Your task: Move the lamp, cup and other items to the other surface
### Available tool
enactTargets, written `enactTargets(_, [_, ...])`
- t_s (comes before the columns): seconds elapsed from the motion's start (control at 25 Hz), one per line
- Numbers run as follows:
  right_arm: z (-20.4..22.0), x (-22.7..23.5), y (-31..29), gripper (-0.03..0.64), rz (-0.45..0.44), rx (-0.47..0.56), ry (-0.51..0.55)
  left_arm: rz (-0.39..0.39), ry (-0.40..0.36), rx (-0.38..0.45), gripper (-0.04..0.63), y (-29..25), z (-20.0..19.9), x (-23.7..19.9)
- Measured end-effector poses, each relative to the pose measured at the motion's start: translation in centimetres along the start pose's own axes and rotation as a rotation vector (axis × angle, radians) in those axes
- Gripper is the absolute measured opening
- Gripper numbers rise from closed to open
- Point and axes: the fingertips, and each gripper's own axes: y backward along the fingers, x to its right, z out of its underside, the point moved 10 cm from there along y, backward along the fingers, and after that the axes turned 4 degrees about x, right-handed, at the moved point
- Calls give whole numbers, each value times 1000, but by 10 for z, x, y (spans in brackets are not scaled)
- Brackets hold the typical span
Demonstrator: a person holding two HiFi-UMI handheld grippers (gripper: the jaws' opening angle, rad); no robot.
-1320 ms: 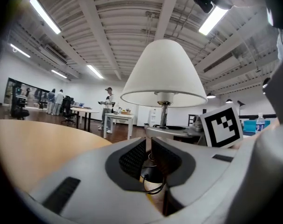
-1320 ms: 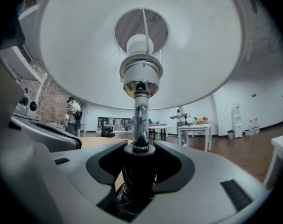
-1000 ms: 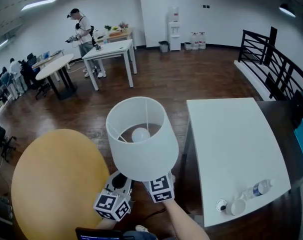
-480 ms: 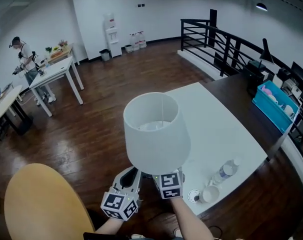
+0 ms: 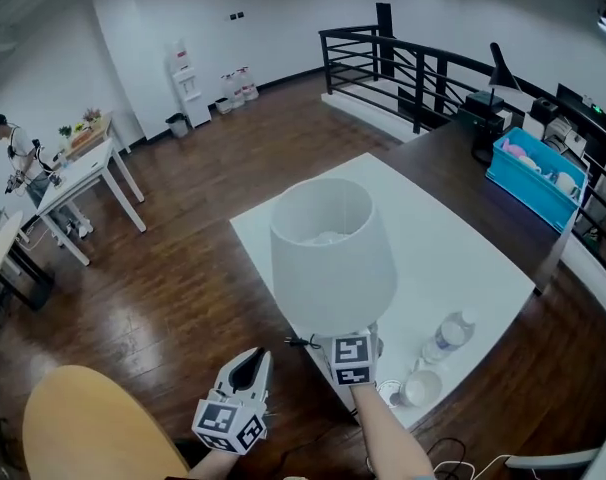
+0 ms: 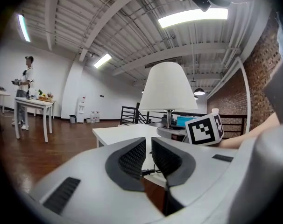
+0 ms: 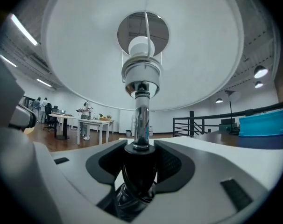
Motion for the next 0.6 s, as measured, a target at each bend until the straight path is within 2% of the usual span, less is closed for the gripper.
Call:
enactTargets(0.36, [6, 0, 4, 211, 3, 31, -19, 34, 1, -10, 49, -7, 4, 6])
enactTargets(0.48, [4, -1, 5, 308, -9, 35, -41, 34, 0, -16, 49, -6, 4, 7])
enactTargets(0.6, [4, -2, 13, 322, 1, 38, -37, 36, 1, -17, 49, -5, 4, 9])
